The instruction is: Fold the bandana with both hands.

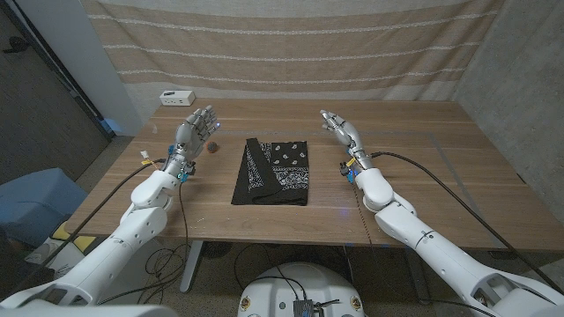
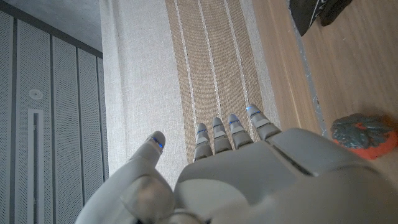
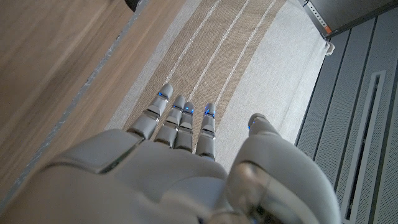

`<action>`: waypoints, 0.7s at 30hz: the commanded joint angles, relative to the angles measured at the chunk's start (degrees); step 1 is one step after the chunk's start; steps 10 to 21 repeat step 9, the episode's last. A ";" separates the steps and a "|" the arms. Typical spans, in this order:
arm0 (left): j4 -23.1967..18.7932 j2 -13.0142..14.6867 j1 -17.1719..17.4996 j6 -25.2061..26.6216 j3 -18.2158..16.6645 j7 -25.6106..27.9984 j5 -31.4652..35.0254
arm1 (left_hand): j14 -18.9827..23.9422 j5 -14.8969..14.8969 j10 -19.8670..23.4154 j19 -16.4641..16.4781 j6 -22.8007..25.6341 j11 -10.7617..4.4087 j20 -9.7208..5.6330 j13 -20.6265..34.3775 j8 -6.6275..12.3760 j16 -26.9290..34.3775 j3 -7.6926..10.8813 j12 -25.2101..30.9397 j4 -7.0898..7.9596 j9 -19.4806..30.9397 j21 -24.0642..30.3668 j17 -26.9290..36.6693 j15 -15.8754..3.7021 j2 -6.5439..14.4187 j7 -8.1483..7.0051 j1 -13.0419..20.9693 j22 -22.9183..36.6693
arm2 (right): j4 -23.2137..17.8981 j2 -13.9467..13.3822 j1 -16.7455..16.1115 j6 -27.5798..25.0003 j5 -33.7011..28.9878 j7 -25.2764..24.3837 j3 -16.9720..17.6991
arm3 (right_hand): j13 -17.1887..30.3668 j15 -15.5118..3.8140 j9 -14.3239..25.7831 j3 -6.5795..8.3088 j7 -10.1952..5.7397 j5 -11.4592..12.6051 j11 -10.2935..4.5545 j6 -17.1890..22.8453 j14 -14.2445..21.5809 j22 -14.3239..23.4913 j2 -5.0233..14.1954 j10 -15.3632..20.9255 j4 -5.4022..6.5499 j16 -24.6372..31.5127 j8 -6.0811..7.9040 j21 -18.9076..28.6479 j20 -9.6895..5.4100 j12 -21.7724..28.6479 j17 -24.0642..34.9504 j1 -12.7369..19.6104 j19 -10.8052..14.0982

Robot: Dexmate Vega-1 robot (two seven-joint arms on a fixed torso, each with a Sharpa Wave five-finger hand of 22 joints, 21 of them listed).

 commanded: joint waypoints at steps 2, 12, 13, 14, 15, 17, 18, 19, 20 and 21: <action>2.76 -0.46 -0.18 0.74 -1.76 -5.35 -3.18 | -0.11 0.09 -0.24 -0.26 0.01 0.08 -0.12 0.05 0.32 0.37 -0.06 0.49 0.46 0.08 -0.08 0.19 -0.17 0.04 0.63 -0.52 0.04 | -1.41 0.12 -1.21 -2.04 0.06 -4.72 2.43 | 0.15 0.00 -0.05 0.52 0.64 -0.20 0.04 0.87 1.23 -0.01 -0.22 1.07 0.02 0.18 0.65 0.03 0.47 0.21 -0.12 -0.56 0.66; 7.01 -1.27 -1.87 2.54 -1.87 -7.30 -4.28 | -0.55 0.28 -0.79 -0.52 -1.13 0.31 0.33 0.03 0.06 0.38 -0.15 0.45 1.08 0.07 -0.18 0.20 -0.12 0.68 0.45 -1.06 0.02 | -6.07 0.54 -2.44 -4.64 -1.50 -7.78 2.38 | 0.10 0.43 -0.07 1.09 0.84 -0.11 -0.12 0.95 1.52 0.02 0.00 1.12 -0.49 -0.01 0.62 -0.12 1.01 0.11 -0.49 -0.08 0.53; 7.01 -1.27 -1.87 2.54 -1.87 -7.30 -4.28 | -0.55 0.28 -0.79 -0.52 -1.13 0.31 0.33 0.03 0.06 0.38 -0.15 0.45 1.08 0.07 -0.18 0.20 -0.12 0.68 0.45 -1.06 0.02 | -6.07 0.54 -2.44 -4.64 -1.50 -7.78 2.38 | 0.10 0.43 -0.07 1.09 0.84 -0.11 -0.12 0.95 1.52 0.02 0.00 1.12 -0.49 -0.01 0.62 -0.12 1.01 0.11 -0.49 -0.08 0.53; 7.01 -1.27 -1.87 2.54 -1.87 -7.30 -4.28 | -0.55 0.28 -0.79 -0.52 -1.13 0.31 0.33 0.03 0.06 0.38 -0.15 0.45 1.08 0.07 -0.18 0.20 -0.12 0.68 0.45 -1.06 0.02 | -6.07 0.54 -2.44 -4.64 -1.50 -7.78 2.38 | 0.10 0.43 -0.07 1.09 0.84 -0.11 -0.12 0.95 1.52 0.02 0.00 1.12 -0.49 -0.01 0.62 -0.12 1.01 0.11 -0.49 -0.08 0.53; 7.01 -1.27 -1.87 2.54 -1.87 -7.30 -4.28 | -0.55 0.28 -0.79 -0.52 -1.13 0.31 0.33 0.03 0.06 0.38 -0.15 0.45 1.08 0.07 -0.18 0.20 -0.12 0.68 0.45 -1.06 0.02 | -6.07 0.54 -2.44 -4.64 -1.50 -7.78 2.38 | 0.10 0.43 -0.07 1.09 0.84 -0.11 -0.12 0.95 1.52 0.02 0.00 1.12 -0.49 -0.01 0.62 -0.12 1.01 0.11 -0.49 -0.08 0.53; 7.01 -1.27 -1.87 2.54 -1.87 -7.30 -4.28 | -0.55 0.28 -0.79 -0.52 -1.13 0.31 0.33 0.03 0.06 0.38 -0.15 0.45 1.08 0.07 -0.18 0.20 -0.12 0.68 0.45 -1.06 0.02 | -6.07 0.54 -2.44 -4.64 -1.50 -7.78 2.38 | 0.10 0.43 -0.07 1.09 0.84 -0.11 -0.12 0.95 1.52 0.02 0.00 1.12 -0.49 -0.01 0.62 -0.12 1.01 0.11 -0.49 -0.08 0.53; 7.01 -1.27 -1.87 2.54 -1.87 -7.30 -4.28 | -0.55 0.28 -0.79 -0.52 -1.13 0.31 0.33 0.03 0.06 0.38 -0.15 0.45 1.08 0.07 -0.18 0.20 -0.12 0.68 0.45 -1.06 0.02 | -6.07 0.54 -2.44 -4.64 -1.50 -7.78 2.38 | 0.10 0.43 -0.07 1.09 0.84 -0.11 -0.12 0.95 1.52 0.02 0.00 1.12 -0.49 -0.01 0.62 -0.12 1.01 0.11 -0.49 -0.08 0.53; 7.01 -1.27 -1.87 2.54 -1.87 -7.30 -4.28 | -0.55 0.28 -0.79 -0.52 -1.13 0.31 0.33 0.03 0.06 0.38 -0.15 0.45 1.08 0.07 -0.18 0.20 -0.12 0.68 0.45 -1.06 0.02 | -6.07 0.54 -2.44 -4.64 -1.50 -7.78 2.38 | 0.10 0.43 -0.07 1.09 0.84 -0.11 -0.12 0.95 1.52 0.02 0.00 1.12 -0.49 -0.01 0.62 -0.12 1.01 0.11 -0.49 -0.08 0.53; 7.01 -1.27 -1.87 2.54 -1.87 -7.30 -4.28 | -0.55 0.28 -0.79 -0.52 -1.13 0.31 0.33 0.03 0.06 0.38 -0.15 0.45 1.08 0.07 -0.18 0.20 -0.12 0.68 0.45 -1.06 0.02 | -6.07 0.54 -2.44 -4.64 -1.50 -7.78 2.38 | 0.10 0.43 -0.07 1.09 0.84 -0.11 -0.12 0.95 1.52 0.02 0.00 1.12 -0.49 -0.01 0.62 -0.12 1.01 0.11 -0.49 -0.08 0.53; 7.01 -1.27 -1.87 2.54 -1.87 -7.30 -4.28 | -0.55 0.28 -0.79 -0.52 -1.13 0.31 0.33 0.03 0.06 0.38 -0.15 0.45 1.08 0.07 -0.18 0.20 -0.12 0.68 0.45 -1.06 0.02 | -6.07 0.54 -2.44 -4.64 -1.50 -7.78 2.38 | 0.10 0.43 -0.07 1.09 0.84 -0.11 -0.12 0.95 1.52 0.02 0.00 1.12 -0.49 -0.01 0.62 -0.12 1.01 0.11 -0.49 -0.08 0.53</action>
